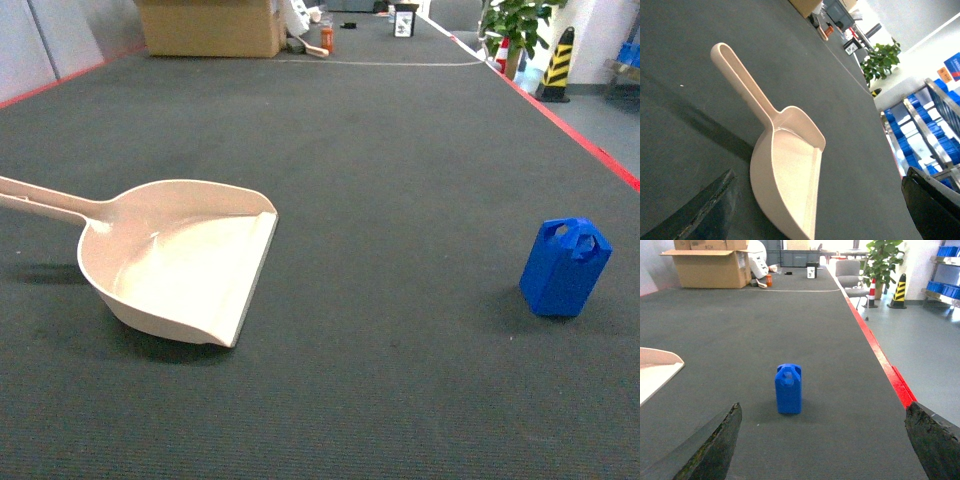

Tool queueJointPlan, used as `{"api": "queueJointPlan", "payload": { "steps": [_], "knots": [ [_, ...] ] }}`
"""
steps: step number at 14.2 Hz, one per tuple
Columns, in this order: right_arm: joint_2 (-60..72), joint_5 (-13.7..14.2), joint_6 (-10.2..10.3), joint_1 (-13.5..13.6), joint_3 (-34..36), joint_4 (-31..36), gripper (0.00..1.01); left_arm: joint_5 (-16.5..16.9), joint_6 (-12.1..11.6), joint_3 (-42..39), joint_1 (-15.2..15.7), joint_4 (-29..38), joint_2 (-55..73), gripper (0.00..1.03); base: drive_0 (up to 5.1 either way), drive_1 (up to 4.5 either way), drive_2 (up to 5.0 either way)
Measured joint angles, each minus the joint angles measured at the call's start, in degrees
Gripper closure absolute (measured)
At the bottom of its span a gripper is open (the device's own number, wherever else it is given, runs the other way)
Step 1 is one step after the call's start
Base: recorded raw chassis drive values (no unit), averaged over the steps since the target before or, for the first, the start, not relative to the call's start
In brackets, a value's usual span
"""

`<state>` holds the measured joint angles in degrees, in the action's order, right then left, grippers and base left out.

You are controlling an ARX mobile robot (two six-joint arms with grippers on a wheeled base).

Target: Place part in tray to right shelf

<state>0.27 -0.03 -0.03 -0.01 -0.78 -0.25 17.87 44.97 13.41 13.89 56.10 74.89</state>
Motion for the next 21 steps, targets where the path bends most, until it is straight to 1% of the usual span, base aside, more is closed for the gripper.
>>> {"api": "queueJointPlan", "payload": {
  "steps": [2, 4, 5, 6, 7, 8, 9, 10, 13, 16, 18, 19, 21],
  "knots": [
    [0.00, 0.00, 0.00, 0.00, 0.00, 0.02, 0.03, 1.55, 5.57, 6.93, 0.20, 6.45, 16.15, 0.05, 0.0, 0.00, 0.0],
    [0.00, 0.02, 0.00, 0.00, 0.00, 0.02, 0.03, 3.04, 10.58, 12.85, -0.37, 9.51, 26.84, 0.05, 0.0, 0.00, 0.0],
    [0.00, 0.00, 0.00, 0.00, 0.00, 0.02, 0.03, 3.06, 11.80, 16.83, -1.22, 9.46, 30.27, 0.05, 0.0, 0.00, 0.0],
    [0.00, 0.00, 0.00, 0.00, 0.00, 0.02, 0.03, 3.19, 12.31, 19.67, -1.84, 10.03, 32.85, 0.05, 0.0, 0.00, 0.0],
    [0.00, 0.00, 0.00, 0.00, 0.00, 0.00, 0.03, 3.48, 13.33, 22.75, -2.60, 9.92, 35.95, 0.05, 0.0, 0.00, 0.0],
    [0.00, 0.00, 0.00, 0.00, 0.00, 0.02, 0.03, 3.04, 13.29, 25.51, -3.13, 7.67, 38.18, 0.05, 0.0, 0.00, 0.0],
    [0.00, 0.00, 0.00, 0.00, 0.00, 0.02, 0.03, 1.92, 13.35, 28.79, -3.23, 6.12, 40.85, 0.05, 0.0, 0.00, 0.0],
    [0.00, 0.02, 0.00, 0.00, 0.00, 0.00, 0.03, 1.60, 13.33, 30.93, -3.13, 5.40, 42.56, 0.05, 0.0, 0.00, 0.0],
    [0.00, 0.00, 0.00, 0.00, 0.00, 0.00, 0.03, 0.94, 13.25, 37.92, -1.90, 2.89, 48.46, 0.05, 0.0, 0.00, 0.0],
    [0.00, 0.00, 0.00, 0.00, 0.00, 0.00, 0.03, -1.07, 13.55, 44.30, -0.63, 0.37, 51.76, 0.05, 0.0, 0.00, 0.0],
    [0.00, 0.00, 0.00, 0.00, 0.00, 0.02, 0.03, -1.68, 13.51, 48.94, -0.22, -2.73, 53.33, 0.05, 0.0, 0.00, 0.0],
    [0.00, 0.00, 0.00, 0.00, 0.00, 0.02, 0.03, -2.08, 13.31, 50.82, -0.11, -4.57, 54.18, 0.11, 0.0, 0.00, 0.0],
    [0.00, 0.00, 0.00, 0.00, 0.00, 0.00, 0.03, -1.90, 13.77, 52.39, -0.09, -3.93, 56.02, 0.37, 0.0, 0.00, 0.0]
  ]
}}
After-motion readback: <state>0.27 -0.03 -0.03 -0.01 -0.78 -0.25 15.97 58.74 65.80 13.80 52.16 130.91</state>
